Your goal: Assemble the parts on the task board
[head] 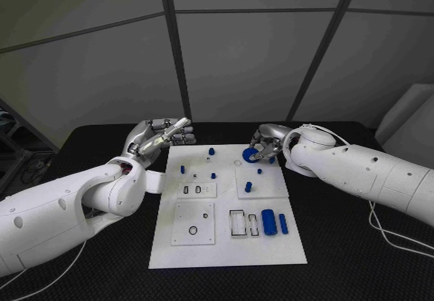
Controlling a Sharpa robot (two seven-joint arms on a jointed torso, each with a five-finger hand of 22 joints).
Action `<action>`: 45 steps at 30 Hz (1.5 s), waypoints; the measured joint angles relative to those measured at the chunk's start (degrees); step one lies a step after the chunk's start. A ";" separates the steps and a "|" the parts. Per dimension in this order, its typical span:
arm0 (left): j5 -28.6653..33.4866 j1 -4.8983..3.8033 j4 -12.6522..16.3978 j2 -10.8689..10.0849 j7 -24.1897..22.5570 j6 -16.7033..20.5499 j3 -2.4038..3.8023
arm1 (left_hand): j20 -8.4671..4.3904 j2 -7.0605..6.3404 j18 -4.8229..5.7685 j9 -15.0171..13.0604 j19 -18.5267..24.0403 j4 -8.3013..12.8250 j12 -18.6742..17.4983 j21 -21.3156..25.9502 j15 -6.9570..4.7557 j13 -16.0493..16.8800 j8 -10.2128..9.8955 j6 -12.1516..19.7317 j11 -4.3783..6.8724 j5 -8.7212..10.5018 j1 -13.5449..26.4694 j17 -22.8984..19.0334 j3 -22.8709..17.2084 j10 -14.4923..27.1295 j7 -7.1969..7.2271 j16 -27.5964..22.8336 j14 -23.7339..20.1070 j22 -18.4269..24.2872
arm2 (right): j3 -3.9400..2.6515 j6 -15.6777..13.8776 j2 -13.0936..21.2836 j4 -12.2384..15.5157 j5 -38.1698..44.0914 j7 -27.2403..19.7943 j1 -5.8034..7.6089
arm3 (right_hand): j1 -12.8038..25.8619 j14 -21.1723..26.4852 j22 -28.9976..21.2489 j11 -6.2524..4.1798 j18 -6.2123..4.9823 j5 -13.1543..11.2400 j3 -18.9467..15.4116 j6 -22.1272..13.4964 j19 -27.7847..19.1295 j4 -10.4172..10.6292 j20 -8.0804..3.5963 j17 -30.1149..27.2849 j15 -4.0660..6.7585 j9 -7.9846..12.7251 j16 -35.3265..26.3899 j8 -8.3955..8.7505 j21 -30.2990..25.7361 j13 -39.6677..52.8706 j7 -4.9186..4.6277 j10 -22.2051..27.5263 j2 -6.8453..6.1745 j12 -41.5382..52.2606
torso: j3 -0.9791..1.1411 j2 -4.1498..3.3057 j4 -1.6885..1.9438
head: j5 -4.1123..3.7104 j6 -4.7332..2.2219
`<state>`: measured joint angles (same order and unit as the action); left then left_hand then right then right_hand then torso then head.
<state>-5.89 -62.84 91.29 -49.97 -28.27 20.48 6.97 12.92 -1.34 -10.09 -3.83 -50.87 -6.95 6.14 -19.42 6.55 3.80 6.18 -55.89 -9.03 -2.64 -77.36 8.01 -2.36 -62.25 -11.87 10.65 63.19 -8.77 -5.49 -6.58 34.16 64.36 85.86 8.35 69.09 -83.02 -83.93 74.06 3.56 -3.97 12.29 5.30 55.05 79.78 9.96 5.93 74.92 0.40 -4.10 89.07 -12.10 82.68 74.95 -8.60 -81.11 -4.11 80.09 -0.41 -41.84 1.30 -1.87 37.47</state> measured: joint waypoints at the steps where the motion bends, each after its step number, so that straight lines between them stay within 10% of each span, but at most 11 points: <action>1: 0.00 0.00 0.00 0.00 0.01 -0.01 0.00 | 0.00 0.00 0.00 0.00 0.00 0.00 0.00 0.00 0.00 0.00 0.00 0.00 0.00 0.00 0.00 0.00 0.00 0.00 0.00 0.00 0.00 0.00 | 0.02 -0.28 0.07 0.31 0.13 -0.01 -0.05 | -0.08 0.00 0.18 -0.10 0.00 0.02 0.32 0.33 0.00 -0.32 0.00 0.00 0.00 0.01 0.00 -0.02 0.00 0.00 0.11 -0.09 0.08 0.13 | 0.01 0.00 0.00 | 0.03 0.00; 23: 0.00 0.00 -0.01 -0.13 0.07 -0.07 0.00 | 0.00 0.00 0.00 0.00 0.00 0.00 0.00 0.00 0.00 0.00 0.00 0.00 0.00 0.00 0.00 0.00 0.00 0.00 0.00 -0.22 0.00 0.05 | -0.01 -10.18 -1.11 7.65 4.92 -0.05 -0.05 | -0.92 -0.01 0.88 -0.79 -0.02 2.34 3.58 1.17 1.12 -2.28 -0.72 -0.01 0.44 0.11 0.23 0.00 0.91 -0.01 -0.16 -0.80 0.43 0.65 | -0.04 0.03 0.01 | 0.35 -0.30; 45: -0.01 0.00 -0.84 0.57 0.17 -0.13 0.00 | 0.00 0.00 0.00 -0.01 0.00 0.16 0.00 0.00 0.00 0.00 -0.24 0.00 0.00 0.00 0.00 0.00 0.16 0.00 0.00 -0.22 0.00 0.04 | 1.06 -11.02 -11.40 2.03 8.62 -0.38 -0.05 | -0.90 -0.01 0.87 -0.79 -0.02 2.28 4.09 1.17 1.11 -2.46 -0.72 -0.02 0.44 0.28 0.44 0.67 0.91 -0.02 -0.16 -0.79 0.41 0.64 | -0.01 -0.12 0.19 | 0.91 0.08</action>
<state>-5.90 -62.84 90.45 -49.40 -28.10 20.35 6.98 12.92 -1.34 -10.08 -3.83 -50.87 -6.79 6.14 -19.43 6.55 3.81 5.94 -55.89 -9.03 -2.63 -77.36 8.01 -2.20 -62.25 -11.87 10.43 63.19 -8.73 -4.43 -17.60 22.76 66.39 94.48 7.97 69.04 -83.92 -83.94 74.93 2.77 -3.99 14.57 9.39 56.22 80.89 7.50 5.22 74.90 0.84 -3.82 89.51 -11.44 83.58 74.93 -8.76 -81.90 -3.70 80.74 -0.42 -41.96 1.49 -0.97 37.55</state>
